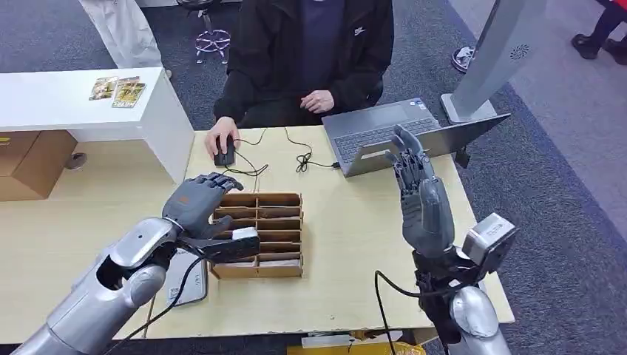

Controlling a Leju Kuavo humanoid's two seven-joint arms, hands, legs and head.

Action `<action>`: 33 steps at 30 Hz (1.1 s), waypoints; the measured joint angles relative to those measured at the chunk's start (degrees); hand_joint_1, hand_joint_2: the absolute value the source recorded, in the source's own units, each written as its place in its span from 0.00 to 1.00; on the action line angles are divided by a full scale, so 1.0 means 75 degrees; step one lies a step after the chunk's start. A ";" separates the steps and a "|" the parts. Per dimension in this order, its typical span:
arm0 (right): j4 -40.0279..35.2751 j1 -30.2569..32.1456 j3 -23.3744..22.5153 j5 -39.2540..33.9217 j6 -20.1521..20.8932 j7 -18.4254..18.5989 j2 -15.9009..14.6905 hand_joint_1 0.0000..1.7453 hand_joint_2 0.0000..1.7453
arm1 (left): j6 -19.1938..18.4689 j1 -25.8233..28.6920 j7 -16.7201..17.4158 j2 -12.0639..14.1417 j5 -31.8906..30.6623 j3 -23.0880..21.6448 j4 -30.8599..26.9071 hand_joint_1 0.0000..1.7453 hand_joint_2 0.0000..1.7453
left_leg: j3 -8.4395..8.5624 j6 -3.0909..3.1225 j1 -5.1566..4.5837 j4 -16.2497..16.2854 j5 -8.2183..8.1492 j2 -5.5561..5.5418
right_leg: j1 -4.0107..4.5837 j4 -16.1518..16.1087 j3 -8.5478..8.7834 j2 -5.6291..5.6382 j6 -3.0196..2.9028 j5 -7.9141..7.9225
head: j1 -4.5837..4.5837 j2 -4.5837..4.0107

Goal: Pass the card to the sensor for recognition and then transmit it.

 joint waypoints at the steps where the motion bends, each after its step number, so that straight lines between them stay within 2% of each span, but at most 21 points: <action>1: 0.0000 0.0000 0.0000 0.0000 0.0000 0.0000 0.0003 0.00 0.00 | -0.0003 -0.0008 0.0000 0.0000 -0.0015 0.0000 0.0018 0.35 1.00 | 0.0000 0.0000 0.0000 0.0000 0.0000 0.0000 | 0.0000 0.0000 0.0000 0.0000 0.0000 0.0000 | 0.0000 0.0000; 3: 0.0000 -0.0001 0.0000 0.0000 0.0000 0.0000 0.0003 0.00 0.00 | -0.0006 -0.0030 0.0000 0.0000 -0.0032 0.0000 0.0061 0.37 1.00 | 0.0000 0.0000 0.0000 0.0000 0.0000 0.0000 | 0.0000 0.0000 0.0000 0.0000 0.0000 0.0000 | 0.0000 0.0000; 17: 0.0023 -0.0031 0.0000 0.0000 0.0015 -0.0026 0.0041 0.00 0.00 | -0.0035 -0.0184 0.0000 -0.0055 -0.0117 0.0000 0.0469 0.32 1.00 | 0.0000 0.0000 0.0000 0.0000 0.0000 0.0000 | 0.0000 0.0000 0.0000 0.0000 0.0000 0.0000 | 0.0000 0.0000; 33: 0.0070 -0.0095 0.0006 -0.0003 0.0023 -0.0026 0.0043 0.00 0.00 | -0.0044 -0.0317 -0.0012 -0.0169 -0.0239 -0.0003 0.0755 0.38 1.00 | 0.0000 0.0000 0.0000 0.0000 0.0000 0.0000 | 0.0000 0.0000 0.0000 0.0000 0.0000 0.0000 | 0.0000 0.0000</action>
